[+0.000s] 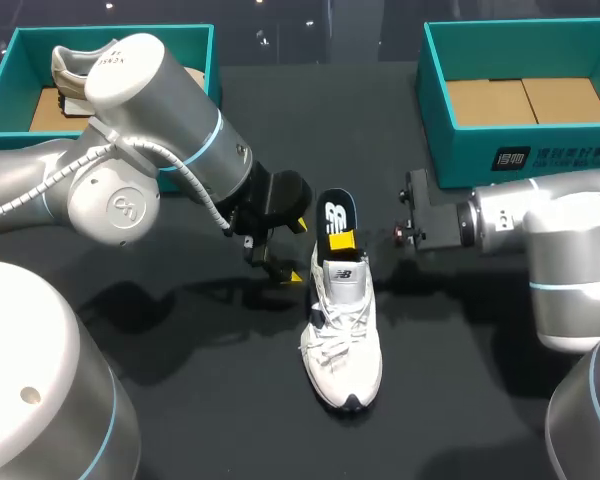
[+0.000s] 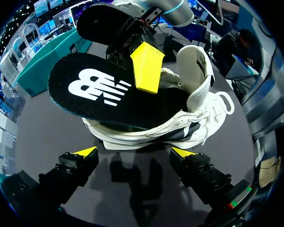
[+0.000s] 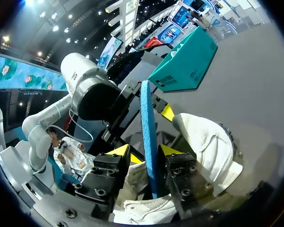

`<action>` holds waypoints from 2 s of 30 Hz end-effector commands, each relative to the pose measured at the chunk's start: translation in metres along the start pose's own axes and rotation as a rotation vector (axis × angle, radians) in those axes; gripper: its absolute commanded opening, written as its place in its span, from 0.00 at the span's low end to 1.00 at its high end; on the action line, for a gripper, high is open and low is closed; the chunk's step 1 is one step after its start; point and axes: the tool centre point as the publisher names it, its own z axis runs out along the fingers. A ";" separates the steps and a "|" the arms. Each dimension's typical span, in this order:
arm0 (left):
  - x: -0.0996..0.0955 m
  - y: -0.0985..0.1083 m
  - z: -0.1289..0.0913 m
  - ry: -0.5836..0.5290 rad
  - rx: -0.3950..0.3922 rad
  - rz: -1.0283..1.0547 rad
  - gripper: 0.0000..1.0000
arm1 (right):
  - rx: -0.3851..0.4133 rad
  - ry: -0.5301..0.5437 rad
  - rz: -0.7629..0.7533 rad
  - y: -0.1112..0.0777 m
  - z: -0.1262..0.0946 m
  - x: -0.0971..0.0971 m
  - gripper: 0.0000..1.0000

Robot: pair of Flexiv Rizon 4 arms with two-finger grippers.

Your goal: Take the shoe out of the shoebox, open the shoe tongue, remove and reinsert the insole, then place the shoe into the shoebox

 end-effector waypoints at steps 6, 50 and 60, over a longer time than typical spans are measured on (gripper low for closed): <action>0.000 0.000 0.000 0.000 -0.002 0.000 1.00 | 0.020 0.002 0.049 0.004 0.000 -0.014 0.00; 0.000 0.000 0.000 0.000 -0.002 0.000 1.00 | -0.026 -0.019 0.058 0.002 0.009 -0.013 0.00; 0.000 0.000 0.000 0.000 -0.002 0.000 1.00 | -0.036 -0.032 0.130 -0.030 0.009 -0.014 0.00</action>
